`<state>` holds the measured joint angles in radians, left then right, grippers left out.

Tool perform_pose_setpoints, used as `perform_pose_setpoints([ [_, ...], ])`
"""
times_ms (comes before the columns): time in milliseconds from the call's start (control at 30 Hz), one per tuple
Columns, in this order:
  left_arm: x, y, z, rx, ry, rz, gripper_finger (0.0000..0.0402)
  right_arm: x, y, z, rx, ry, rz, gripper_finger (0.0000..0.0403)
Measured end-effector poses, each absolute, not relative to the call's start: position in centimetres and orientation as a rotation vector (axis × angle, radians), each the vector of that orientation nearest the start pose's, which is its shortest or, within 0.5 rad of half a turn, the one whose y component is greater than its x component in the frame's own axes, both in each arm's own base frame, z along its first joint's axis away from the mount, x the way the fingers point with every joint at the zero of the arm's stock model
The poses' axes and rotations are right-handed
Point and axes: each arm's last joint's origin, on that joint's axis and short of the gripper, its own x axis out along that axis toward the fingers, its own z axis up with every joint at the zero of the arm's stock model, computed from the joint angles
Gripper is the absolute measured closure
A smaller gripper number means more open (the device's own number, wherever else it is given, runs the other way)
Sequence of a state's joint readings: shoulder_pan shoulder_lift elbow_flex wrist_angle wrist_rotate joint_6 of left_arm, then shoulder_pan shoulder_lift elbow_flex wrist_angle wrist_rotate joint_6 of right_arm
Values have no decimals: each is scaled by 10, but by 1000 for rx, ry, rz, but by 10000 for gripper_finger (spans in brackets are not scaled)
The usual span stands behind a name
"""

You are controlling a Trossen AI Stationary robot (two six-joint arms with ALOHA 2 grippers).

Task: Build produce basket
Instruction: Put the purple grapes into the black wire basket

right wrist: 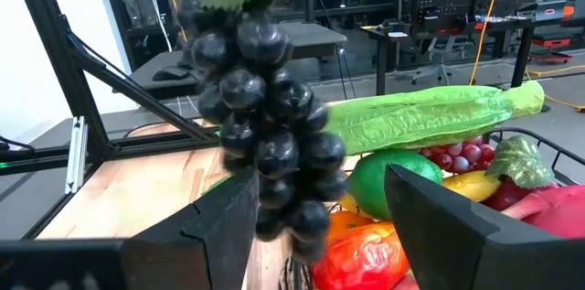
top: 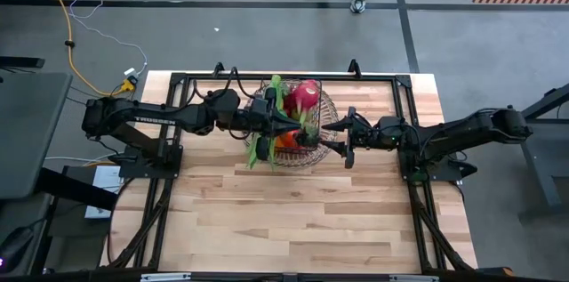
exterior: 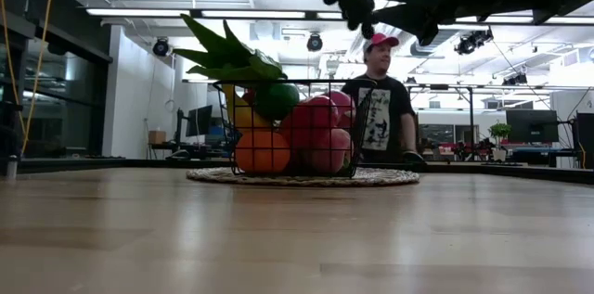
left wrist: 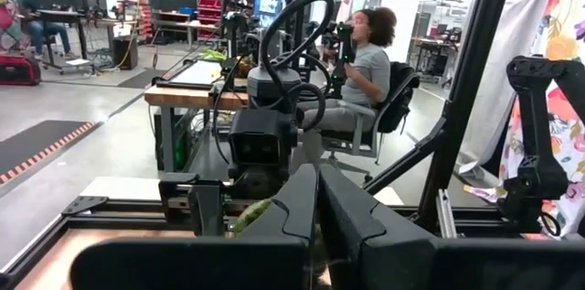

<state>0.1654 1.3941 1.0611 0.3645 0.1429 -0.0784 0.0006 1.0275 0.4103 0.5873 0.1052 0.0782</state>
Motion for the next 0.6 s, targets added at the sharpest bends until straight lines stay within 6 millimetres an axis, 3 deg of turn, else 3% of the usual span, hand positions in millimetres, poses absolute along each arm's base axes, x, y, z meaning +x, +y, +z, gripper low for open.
perform_pose_setpoints([
  [367,317,49,345,-70,-56,21,401,216,-2,240,80,-52,-64,174],
  [600,319,49,347,-80,-90,20,401,228,-1,235,80,-97,-40,174],
])
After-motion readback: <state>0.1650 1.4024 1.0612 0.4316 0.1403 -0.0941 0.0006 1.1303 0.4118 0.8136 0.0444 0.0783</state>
